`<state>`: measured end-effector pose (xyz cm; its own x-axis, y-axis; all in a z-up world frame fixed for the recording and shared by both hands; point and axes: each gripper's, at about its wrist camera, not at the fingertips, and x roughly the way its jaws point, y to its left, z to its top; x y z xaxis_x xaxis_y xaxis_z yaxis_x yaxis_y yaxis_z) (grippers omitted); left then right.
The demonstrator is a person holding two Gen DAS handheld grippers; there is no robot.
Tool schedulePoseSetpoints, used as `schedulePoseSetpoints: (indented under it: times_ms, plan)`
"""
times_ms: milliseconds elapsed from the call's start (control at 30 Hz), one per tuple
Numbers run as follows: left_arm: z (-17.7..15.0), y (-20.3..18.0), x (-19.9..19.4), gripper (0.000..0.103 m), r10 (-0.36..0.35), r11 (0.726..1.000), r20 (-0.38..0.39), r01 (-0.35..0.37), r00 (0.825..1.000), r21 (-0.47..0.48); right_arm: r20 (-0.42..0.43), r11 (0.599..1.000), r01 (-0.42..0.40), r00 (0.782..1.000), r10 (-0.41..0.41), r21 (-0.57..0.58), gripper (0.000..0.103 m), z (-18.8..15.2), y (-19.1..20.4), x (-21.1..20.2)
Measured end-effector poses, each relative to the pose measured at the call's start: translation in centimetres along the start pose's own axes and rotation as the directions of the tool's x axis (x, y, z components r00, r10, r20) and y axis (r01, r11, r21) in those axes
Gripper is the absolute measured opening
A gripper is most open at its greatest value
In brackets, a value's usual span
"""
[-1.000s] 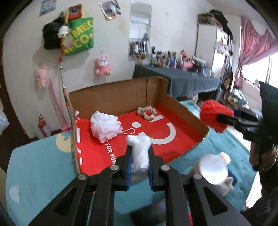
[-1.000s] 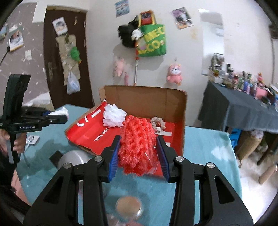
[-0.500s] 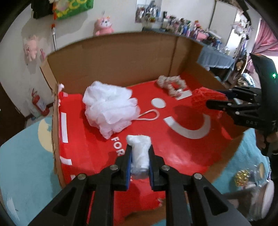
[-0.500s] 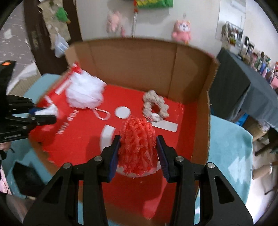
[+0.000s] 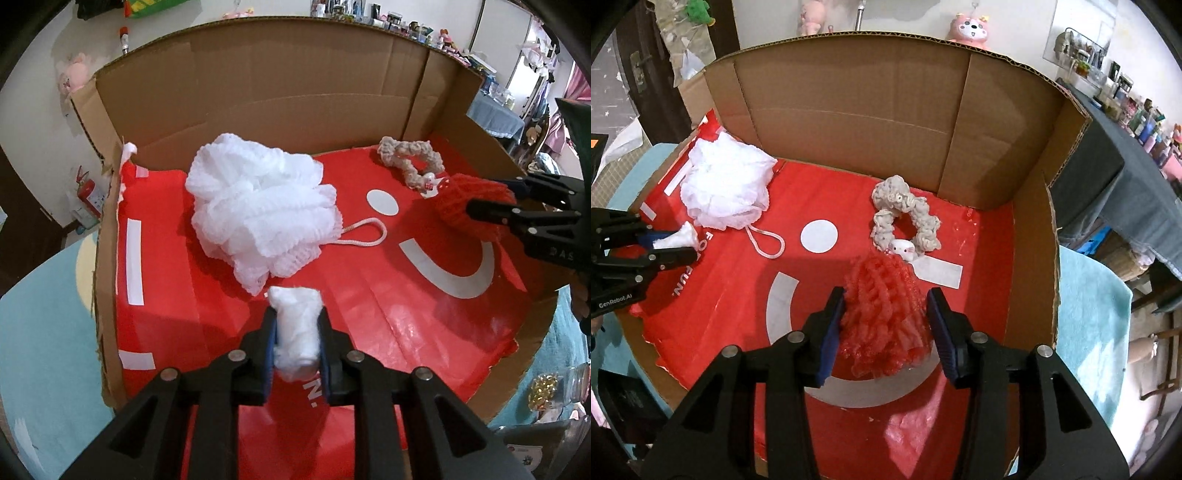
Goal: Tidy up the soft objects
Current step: 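Open both grippers to release the sock and scrubber in the box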
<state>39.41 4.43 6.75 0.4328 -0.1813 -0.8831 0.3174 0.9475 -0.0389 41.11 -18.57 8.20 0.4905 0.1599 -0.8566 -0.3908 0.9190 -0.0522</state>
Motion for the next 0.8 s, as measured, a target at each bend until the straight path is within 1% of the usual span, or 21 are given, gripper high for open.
schedulePoseSetpoints:
  times_ms: [100, 167, 233, 333, 367, 433, 467, 500, 567, 600, 667, 800]
  plan:
    - [-0.1, 0.0, 0.1, 0.025, 0.004, 1.000, -0.003, -0.004, 1.000, -0.002, -0.008, 1.000, 0.002, 1.000, -0.002, -0.001, 0.046, 0.0, 0.2, 0.0]
    - [-0.2, 0.0, 0.1, 0.035, 0.004, 1.000, -0.002, -0.004, 1.000, -0.004, -0.012, 1.000, 0.000, 1.000, 0.000, 0.001, 0.048, -0.1, 0.2, 0.0]
    - [-0.2, 0.0, 0.1, 0.041, 0.011, 1.000, 0.002, -0.011, 1.000, -0.003, -0.020, 1.000, 0.002, 1.000, -0.002, -0.008, 0.050, -0.1, 0.3, 0.0]
    - [-0.4, 0.1, 0.0, 0.043, 0.009, 1.000, 0.008, -0.009, 1.000, -0.004, -0.022, 1.000, 0.009, 1.000, -0.009, -0.025, 0.052, -0.3, 0.7, 0.0]
    - [-0.4, 0.1, -0.1, 0.047, 0.008, 1.000, 0.009, -0.008, 1.000, -0.006, -0.021, 1.000, 0.009, 1.000, -0.010, -0.030, 0.054, -0.4, 0.7, -0.1]
    - [-0.5, 0.1, -0.5, 0.051, 0.001, 1.000, 0.021, -0.001, 1.000, -0.010, -0.020, 0.999, 0.014, 1.000, -0.015, -0.040, 0.056, -0.4, 0.9, -0.1]
    - [-0.6, 0.1, -0.8, 0.055, -0.003, 1.000, 0.029, 0.004, 1.000, -0.011, -0.017, 0.999, 0.018, 1.000, -0.018, -0.042, 0.056, -0.5, 0.9, -0.2]
    - [-0.6, -0.1, -1.2, 0.057, -0.003, 1.000, 0.039, 0.004, 0.999, -0.011, -0.013, 0.999, 0.018, 1.000, -0.019, -0.042, 0.058, -0.6, 1.0, -0.4]
    - [-0.8, -0.3, -2.2, 0.064, -0.005, 1.000, 0.065, 0.006, 0.998, -0.006, -0.003, 0.999, 0.020, 1.000, -0.020, -0.039, 0.064, -0.7, 1.1, -0.9]
    - [-0.8, -0.6, -2.8, 0.066, -0.006, 1.000, 0.084, 0.006, 0.996, 0.000, 0.005, 0.999, 0.021, 1.000, -0.021, -0.037, 0.067, -0.7, 1.1, -1.2]
    - [-0.9, -1.0, -4.1, 0.071, -0.003, 1.000, 0.119, 0.003, 0.993, 0.003, 0.026, 0.999, 0.021, 0.999, -0.020, -0.033, 0.067, -0.8, 1.1, -2.2]
    - [-1.5, -1.8, -7.6, 0.079, -0.008, 1.000, 0.193, 0.011, 0.981, -0.014, 0.071, 1.000, 0.010, 0.997, -0.010, -0.008, 0.067, -1.1, 0.7, -4.9]
